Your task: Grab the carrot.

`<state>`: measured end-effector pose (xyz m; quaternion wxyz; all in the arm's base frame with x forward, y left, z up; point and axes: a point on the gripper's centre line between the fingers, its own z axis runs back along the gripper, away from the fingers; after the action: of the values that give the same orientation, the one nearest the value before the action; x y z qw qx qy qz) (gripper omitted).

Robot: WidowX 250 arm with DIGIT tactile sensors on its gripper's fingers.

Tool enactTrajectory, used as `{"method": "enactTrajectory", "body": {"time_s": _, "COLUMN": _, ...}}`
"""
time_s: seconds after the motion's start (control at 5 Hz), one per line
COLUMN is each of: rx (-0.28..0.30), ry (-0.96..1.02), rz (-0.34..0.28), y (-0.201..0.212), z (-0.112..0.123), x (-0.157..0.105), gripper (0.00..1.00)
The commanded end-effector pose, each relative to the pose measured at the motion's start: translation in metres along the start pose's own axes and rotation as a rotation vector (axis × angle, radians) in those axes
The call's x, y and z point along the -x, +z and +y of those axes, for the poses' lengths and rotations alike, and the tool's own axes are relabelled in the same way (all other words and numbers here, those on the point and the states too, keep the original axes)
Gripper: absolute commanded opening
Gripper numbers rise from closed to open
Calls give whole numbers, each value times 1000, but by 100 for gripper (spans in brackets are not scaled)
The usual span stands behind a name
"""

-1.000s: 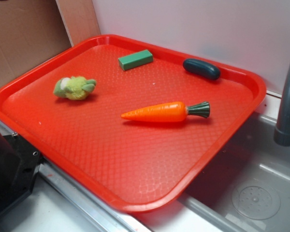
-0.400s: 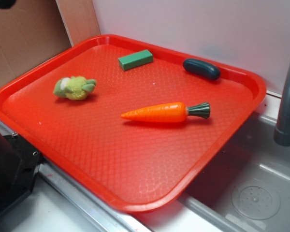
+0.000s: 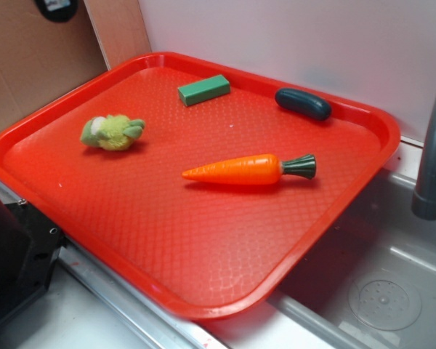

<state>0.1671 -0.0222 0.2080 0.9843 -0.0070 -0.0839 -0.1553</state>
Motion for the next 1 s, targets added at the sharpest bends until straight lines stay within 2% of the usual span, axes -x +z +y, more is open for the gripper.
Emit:
{"method": "enactTrajectory", "body": {"time_s": 0.0, "rx": -3, "ry": -249, "rz": -63, "y": -40, "z": -31, "x": -44, "gripper": 100}}
{"method": "enactTrajectory", "body": {"time_s": 0.4, "rx": 10, "ry": -388, "rz": -35, "y": -86, "z": -65, "x": -62, "gripper": 100}}
{"method": "enactTrajectory", "body": {"time_s": 0.8, "rx": -28, "ry": -396, "rz": 62, "y": -131, "z": -79, "x": -62, "gripper": 100}}
